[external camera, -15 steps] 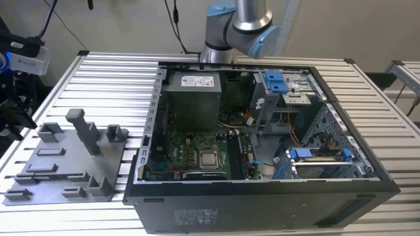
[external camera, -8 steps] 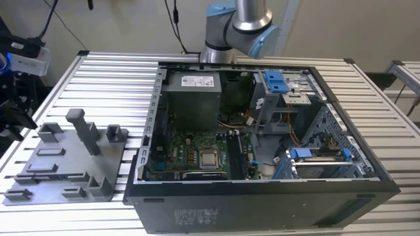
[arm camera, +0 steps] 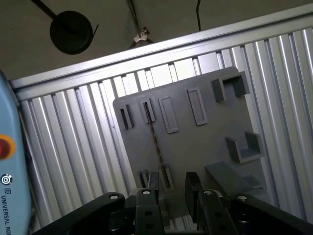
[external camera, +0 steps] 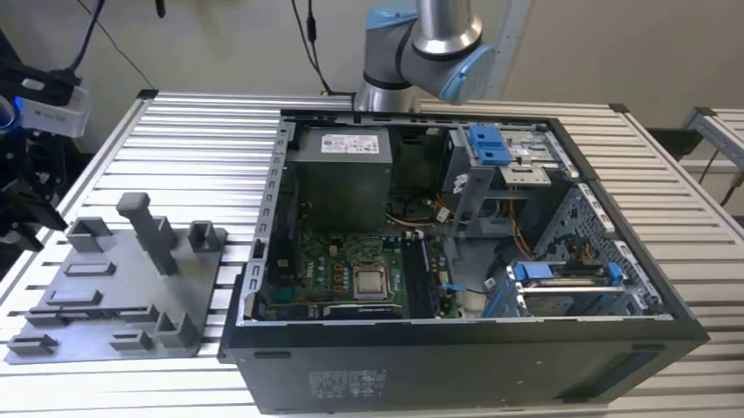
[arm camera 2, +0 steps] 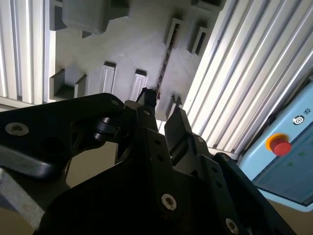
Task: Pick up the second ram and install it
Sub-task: 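Pick up the second ram and move it above second insertion slot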
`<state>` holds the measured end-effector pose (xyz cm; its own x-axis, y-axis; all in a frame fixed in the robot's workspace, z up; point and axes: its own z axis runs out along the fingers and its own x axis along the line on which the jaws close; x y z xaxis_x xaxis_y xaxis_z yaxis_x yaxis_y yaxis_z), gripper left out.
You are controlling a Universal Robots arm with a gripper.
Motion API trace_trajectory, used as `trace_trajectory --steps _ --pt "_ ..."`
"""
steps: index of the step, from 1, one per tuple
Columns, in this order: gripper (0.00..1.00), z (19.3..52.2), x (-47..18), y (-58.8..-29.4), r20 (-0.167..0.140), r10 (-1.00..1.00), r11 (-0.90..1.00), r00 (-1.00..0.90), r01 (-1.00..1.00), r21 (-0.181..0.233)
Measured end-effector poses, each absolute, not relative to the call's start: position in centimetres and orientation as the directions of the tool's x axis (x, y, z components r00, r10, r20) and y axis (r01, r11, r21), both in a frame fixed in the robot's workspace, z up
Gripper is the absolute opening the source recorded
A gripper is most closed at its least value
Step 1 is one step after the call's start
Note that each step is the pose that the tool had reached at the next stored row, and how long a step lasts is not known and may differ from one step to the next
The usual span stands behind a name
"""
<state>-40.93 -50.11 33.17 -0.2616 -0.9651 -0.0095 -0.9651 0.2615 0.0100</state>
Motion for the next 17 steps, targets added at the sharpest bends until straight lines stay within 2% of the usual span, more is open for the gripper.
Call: trace_trajectory --steps 17 --pt "0.36 32.63 -40.93 -50.1 -0.01 -0.965 0.262 -0.262 -0.965 0.01"
